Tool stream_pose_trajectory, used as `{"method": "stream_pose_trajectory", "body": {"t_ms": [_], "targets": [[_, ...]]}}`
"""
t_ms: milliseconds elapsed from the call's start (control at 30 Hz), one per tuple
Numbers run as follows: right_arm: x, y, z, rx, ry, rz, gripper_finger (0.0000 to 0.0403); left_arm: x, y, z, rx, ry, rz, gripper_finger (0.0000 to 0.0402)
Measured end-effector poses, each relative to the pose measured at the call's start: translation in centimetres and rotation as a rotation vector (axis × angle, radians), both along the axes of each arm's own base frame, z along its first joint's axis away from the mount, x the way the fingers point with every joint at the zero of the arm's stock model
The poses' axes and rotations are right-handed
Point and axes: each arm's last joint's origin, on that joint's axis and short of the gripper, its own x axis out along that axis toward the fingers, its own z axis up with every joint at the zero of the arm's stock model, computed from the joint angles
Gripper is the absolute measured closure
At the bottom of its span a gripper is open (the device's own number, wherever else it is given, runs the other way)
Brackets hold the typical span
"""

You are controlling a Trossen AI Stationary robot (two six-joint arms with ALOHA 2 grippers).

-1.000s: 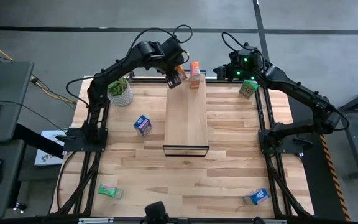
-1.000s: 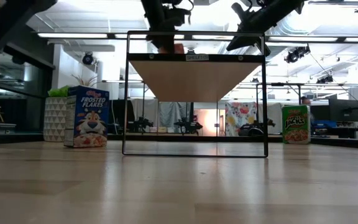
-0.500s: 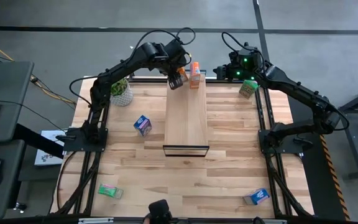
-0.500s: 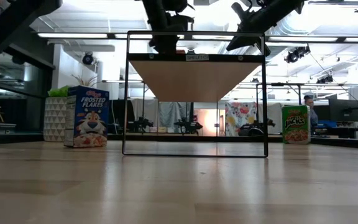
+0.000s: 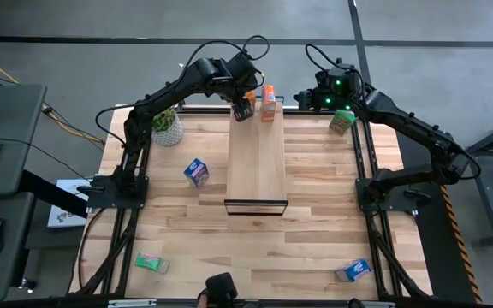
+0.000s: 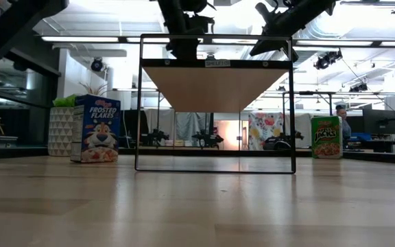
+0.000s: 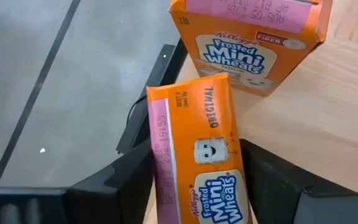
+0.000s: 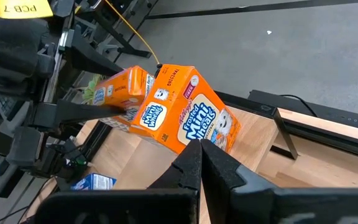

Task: Stack cereal on shelf
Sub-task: Put the orange cereal box on the shelf aligned with the other orange cereal box

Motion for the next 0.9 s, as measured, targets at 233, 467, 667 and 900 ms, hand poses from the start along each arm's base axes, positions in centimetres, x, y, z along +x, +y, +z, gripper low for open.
{"method": "stream_pose_trajectory", "body": {"t_ms": [233, 467, 667, 900], "targets": [[0.0, 0.0, 0.0, 0.0, 0.0, 0.0, 0.0403, -0.1, -0.1, 0.5, 0.006, -0.016, -0.001, 0.0164], [0.0, 0.0, 0.0, 0.0, 0.0, -0.001, 0.0403, -1.3, -0.5, 2.7, 0.027, -0.087, -0.007, 0.0164], [0.0, 0.0, 0.0, -0.001, 0.001, -0.003, 0.0403, -3.2, -1.5, 5.3, 0.047, -0.161, 0.014, 0.0166], [0.0, 0.0, 0.0, -0.002, 0.001, -0.003, 0.0403, -6.1, -1.6, 8.2, 0.076, -0.309, 0.105, 0.0241]]}}
